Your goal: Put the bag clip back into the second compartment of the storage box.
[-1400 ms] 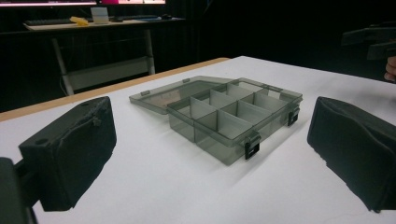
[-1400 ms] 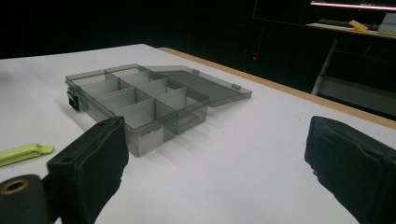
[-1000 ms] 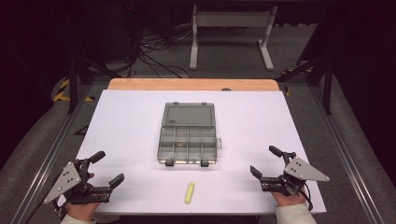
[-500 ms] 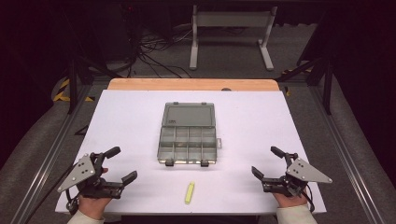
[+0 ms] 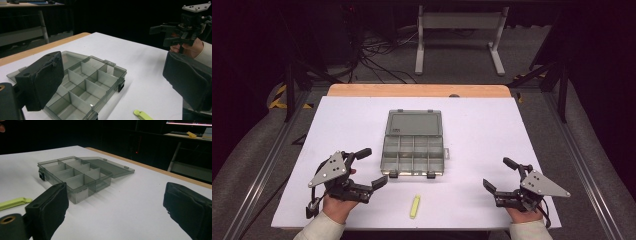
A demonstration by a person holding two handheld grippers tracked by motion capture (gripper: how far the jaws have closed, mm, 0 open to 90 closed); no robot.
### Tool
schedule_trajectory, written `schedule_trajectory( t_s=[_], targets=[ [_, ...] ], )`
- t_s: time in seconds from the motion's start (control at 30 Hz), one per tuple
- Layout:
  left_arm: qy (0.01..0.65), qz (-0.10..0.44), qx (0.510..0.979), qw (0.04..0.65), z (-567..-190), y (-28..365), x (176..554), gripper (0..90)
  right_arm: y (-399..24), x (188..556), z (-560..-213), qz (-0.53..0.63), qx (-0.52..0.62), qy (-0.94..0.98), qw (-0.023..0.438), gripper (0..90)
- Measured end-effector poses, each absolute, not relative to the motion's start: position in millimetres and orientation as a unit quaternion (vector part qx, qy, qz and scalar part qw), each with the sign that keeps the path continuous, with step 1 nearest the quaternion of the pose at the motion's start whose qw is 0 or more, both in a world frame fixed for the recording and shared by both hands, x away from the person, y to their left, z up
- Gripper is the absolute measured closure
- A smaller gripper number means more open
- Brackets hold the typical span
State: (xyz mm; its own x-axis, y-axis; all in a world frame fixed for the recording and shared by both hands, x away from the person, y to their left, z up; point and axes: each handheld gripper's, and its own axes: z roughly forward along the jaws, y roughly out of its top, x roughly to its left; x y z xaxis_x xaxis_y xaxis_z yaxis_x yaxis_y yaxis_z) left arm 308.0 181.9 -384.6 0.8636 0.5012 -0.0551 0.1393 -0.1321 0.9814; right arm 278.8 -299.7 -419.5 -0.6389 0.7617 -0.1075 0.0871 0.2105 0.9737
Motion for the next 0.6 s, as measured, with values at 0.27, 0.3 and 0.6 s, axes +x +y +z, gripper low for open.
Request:
schedule_trajectory(
  t_s=[0.27,0.3,0.6],
  targets=[
    [0.205,0.129,0.749,0.616,-383.1,168.6,313.1,4.5,-299.1,279.3,-419.6,0.554,0.294,0.717,0.303,7.2],
    [0.204,0.128,0.751,0.615,-382.7,166.9,313.4,4.5,-299.1,279.3,-419.6,0.554,0.294,0.717,0.303,7.2],
    [0.179,0.094,0.765,0.612,-375.0,150.2,316.8,10.8,-298.8,279.7,-419.7,0.555,0.292,0.719,0.301,7.2]
  ],
)
